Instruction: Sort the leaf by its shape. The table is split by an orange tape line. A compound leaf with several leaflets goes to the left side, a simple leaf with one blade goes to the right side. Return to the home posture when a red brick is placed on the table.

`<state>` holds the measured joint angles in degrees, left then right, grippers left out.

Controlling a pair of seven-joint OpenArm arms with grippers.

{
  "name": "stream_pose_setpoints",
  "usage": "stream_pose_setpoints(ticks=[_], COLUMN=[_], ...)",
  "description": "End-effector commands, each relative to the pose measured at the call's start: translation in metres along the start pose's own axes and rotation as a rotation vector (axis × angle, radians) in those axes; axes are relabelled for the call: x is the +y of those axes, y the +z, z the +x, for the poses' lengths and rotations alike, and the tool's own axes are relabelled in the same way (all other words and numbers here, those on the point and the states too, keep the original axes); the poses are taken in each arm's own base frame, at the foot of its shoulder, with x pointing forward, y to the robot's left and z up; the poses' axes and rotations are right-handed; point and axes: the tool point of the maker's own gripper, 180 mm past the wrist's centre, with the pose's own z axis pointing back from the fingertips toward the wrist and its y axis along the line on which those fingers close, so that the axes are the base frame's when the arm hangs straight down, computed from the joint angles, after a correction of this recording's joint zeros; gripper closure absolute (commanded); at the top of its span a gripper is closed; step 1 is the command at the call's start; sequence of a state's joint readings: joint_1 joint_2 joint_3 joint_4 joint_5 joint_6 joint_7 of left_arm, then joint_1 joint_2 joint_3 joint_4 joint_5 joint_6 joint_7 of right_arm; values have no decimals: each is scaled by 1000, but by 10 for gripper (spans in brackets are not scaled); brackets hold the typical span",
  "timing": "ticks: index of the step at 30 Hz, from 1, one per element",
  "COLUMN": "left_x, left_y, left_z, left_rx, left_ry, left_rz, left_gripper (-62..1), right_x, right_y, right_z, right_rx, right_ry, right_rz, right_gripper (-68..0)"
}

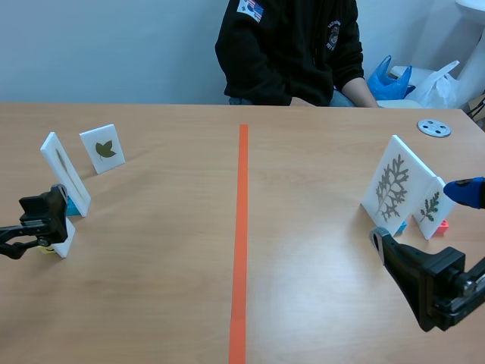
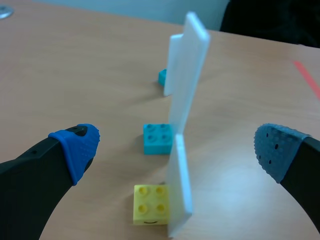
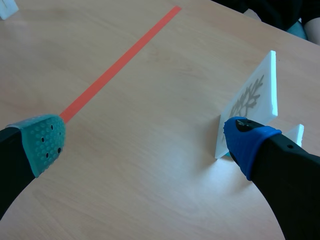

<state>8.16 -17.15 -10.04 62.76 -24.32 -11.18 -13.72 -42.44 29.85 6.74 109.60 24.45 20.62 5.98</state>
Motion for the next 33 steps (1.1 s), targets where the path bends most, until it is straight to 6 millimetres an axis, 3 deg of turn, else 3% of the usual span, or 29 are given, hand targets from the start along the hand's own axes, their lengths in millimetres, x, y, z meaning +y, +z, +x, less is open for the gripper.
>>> stream_pose_setpoints(ticks=[1, 8, 17, 24, 33], left_x=[-13, -76, -134, -148, -173], left_y=[3, 41, 93, 115, 124], left_z=[18, 43, 37, 21, 11], left_rx=[-28, -9, 135, 225, 256], left_ry=[-23, -72, -108, -104, -53], left_rz=[-66, -318, -534, -583, -641], left_gripper=[-623, -623, -623, -623, -623], right_x=[-2, -2, -2, -2, -2], right_y=[-2, -2, -2, -2, -2], right_z=[13, 13, 13, 13, 13], right_rx=[-41, -41, -42, -42, -41], right_ry=[12, 12, 12, 12, 12], right_rz=[-4, -5, -5, -5, -5], right_gripper=[-679, -679, -679, -679, -679])
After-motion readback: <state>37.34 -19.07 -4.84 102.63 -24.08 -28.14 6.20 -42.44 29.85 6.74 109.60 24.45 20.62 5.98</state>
